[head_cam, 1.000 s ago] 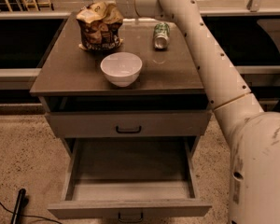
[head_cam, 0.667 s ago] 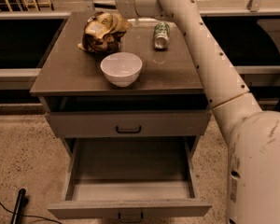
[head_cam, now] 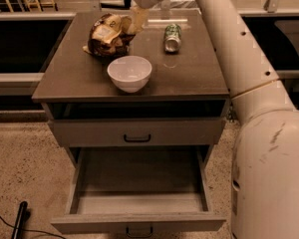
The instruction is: Pick brown chip bag from middle drawer and place on counter
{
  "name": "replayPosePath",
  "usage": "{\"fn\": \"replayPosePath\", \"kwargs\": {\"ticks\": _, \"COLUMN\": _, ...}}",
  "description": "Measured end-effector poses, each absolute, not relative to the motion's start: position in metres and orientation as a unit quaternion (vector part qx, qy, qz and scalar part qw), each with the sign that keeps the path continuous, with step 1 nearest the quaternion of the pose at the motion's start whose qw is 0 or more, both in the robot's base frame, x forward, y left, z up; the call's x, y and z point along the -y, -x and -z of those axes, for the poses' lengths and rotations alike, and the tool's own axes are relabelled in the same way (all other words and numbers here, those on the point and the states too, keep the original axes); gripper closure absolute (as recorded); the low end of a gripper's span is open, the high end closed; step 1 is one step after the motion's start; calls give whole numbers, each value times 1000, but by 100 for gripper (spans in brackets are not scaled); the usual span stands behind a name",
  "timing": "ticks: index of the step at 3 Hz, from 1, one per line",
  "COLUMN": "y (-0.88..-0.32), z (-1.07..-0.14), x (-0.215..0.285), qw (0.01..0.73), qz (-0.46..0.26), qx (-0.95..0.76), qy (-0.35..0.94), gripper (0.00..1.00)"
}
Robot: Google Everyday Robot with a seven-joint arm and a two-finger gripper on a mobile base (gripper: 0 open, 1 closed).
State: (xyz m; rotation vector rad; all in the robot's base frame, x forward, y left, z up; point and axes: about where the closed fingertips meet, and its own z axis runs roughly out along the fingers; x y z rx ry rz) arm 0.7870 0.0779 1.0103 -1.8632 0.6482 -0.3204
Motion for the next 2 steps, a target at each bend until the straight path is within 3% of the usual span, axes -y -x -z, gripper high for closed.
{"fn": "replayPosePath", "kwargs": {"ticks": 2, "y": -756, "z": -1065, "x": -5, "qw": 492, "qz": 206, "qx": -312, "qy": 786, "gripper": 0}}
